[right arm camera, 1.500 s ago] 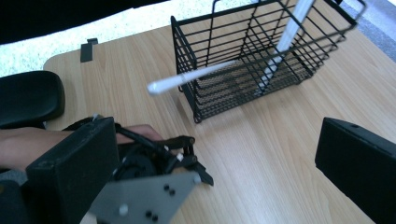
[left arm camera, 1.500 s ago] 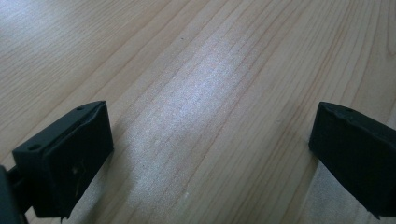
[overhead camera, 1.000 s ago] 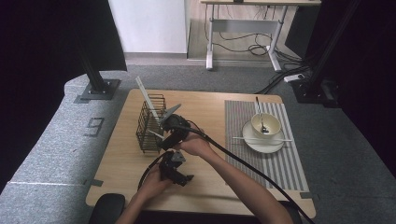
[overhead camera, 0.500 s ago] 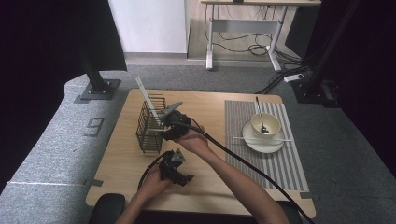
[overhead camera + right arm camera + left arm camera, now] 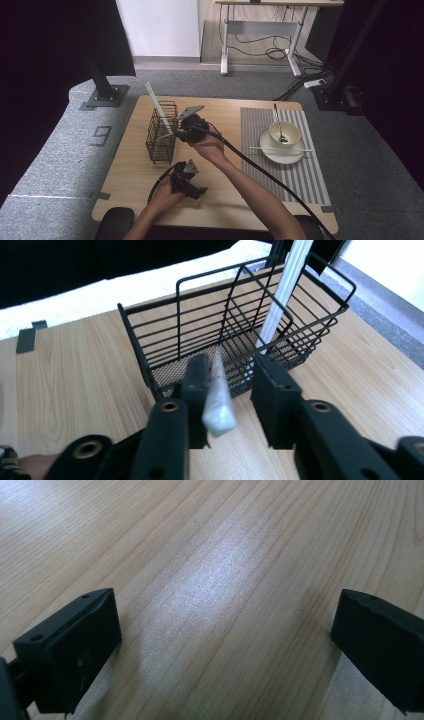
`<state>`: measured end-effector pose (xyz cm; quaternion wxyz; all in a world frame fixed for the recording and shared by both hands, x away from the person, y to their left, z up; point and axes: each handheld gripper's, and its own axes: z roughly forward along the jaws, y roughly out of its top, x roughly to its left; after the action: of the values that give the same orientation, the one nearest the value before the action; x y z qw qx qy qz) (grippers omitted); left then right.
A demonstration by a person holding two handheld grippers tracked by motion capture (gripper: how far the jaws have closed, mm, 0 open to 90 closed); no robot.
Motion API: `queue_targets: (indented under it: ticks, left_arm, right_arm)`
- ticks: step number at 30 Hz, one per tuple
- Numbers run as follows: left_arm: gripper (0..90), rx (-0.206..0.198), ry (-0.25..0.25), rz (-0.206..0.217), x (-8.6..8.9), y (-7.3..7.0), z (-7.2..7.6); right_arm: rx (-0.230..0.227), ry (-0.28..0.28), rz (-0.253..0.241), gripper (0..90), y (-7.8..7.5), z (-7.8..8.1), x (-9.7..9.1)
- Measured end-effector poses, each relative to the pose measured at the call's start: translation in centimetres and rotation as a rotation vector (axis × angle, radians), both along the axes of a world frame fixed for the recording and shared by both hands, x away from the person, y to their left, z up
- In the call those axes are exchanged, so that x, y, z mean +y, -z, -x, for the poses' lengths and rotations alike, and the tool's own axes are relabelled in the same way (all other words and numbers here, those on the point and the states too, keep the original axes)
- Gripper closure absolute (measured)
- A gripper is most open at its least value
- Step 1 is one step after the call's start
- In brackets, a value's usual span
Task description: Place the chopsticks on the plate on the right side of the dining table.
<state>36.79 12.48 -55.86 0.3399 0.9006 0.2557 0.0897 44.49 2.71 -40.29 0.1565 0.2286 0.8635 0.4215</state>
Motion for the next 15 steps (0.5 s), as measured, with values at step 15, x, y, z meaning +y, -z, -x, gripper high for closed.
queue_targets:
  ticks: [15]
  left_arm:
    - [0.0, 0.0, 0.0, 0.0, 0.0, 0.0, 0.0]
  right_arm:
    - [-0.028, -0.03, -0.036, 81.6, -0.57, 0.24, -0.42]
